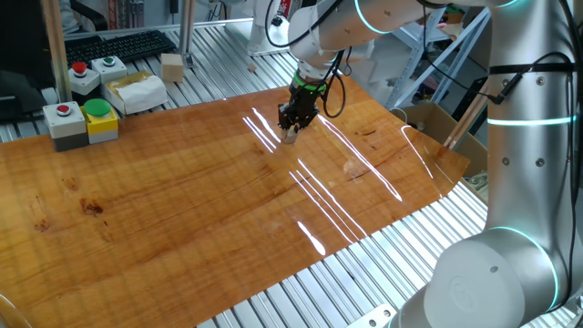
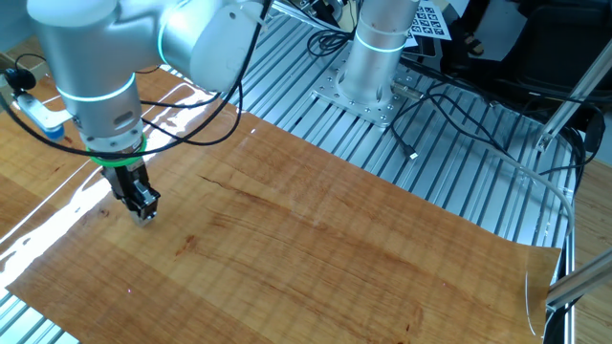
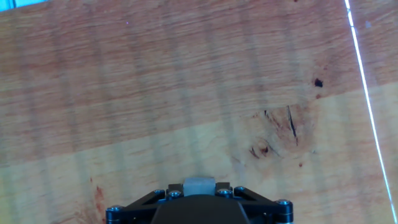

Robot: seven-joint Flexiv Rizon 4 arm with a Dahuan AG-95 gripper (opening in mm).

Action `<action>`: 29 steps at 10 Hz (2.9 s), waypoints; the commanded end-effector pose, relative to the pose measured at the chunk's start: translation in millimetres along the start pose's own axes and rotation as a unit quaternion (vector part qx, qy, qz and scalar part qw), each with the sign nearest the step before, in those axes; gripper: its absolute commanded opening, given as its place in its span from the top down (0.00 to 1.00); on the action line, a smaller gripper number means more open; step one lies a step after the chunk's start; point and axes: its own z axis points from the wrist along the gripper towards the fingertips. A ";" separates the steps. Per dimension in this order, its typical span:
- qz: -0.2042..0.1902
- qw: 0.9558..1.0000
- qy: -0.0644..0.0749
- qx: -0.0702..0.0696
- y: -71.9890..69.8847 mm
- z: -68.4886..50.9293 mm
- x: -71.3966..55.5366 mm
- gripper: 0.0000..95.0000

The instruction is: Hold a small block with the gripper and sweep it from left to right on the table

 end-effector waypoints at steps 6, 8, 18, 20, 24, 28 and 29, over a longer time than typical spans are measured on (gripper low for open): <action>-0.015 0.999 -0.004 0.029 -0.1 -0.8 1.0 1.00; -0.052 0.998 -0.003 0.026 -0.1 -0.8 1.0 1.00; -0.113 0.994 0.001 0.013 -0.1 -0.8 1.0 1.00; -0.108 0.994 0.004 0.011 -0.1 -0.7 1.2 1.00; -0.105 0.994 0.000 0.013 5.7 3.2 0.0 1.00; -0.093 0.996 0.000 0.015 18.5 4.2 0.0 1.00; -0.093 0.996 0.000 0.015 18.5 4.2 0.0 1.00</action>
